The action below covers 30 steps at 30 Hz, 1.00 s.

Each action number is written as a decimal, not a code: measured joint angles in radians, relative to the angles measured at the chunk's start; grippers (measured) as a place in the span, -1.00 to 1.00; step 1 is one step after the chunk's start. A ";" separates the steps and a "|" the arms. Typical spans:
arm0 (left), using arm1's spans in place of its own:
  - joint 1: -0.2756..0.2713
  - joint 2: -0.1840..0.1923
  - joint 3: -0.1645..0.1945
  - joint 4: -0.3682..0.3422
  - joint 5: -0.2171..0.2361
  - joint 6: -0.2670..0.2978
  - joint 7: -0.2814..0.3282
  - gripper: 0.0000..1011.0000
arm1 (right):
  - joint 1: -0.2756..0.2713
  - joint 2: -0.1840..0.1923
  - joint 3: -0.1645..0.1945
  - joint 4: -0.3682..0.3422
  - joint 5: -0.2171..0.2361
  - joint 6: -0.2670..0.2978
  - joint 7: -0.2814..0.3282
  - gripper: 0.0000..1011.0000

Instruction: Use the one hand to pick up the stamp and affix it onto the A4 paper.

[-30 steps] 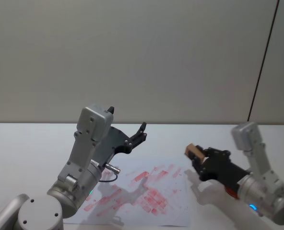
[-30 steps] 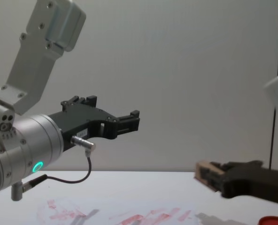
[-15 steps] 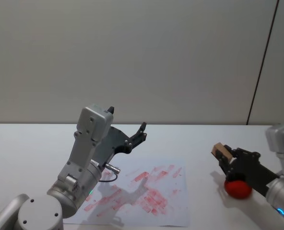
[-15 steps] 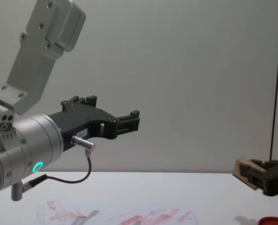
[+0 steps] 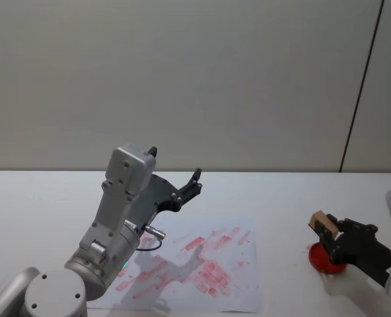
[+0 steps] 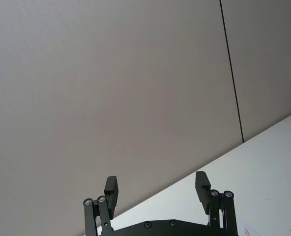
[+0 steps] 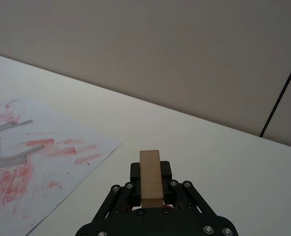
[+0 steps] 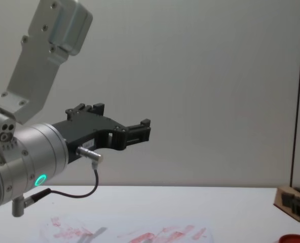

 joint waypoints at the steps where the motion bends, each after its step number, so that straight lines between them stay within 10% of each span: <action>1: 0.000 0.000 0.000 0.000 0.000 0.000 0.000 0.98 | -0.004 0.002 0.001 0.000 0.001 0.001 -0.002 -0.57; 30: 0.000 0.000 0.000 0.000 0.000 0.000 0.000 0.98 | 0.009 -0.013 -0.009 0.089 -0.024 0.010 -0.019 -0.56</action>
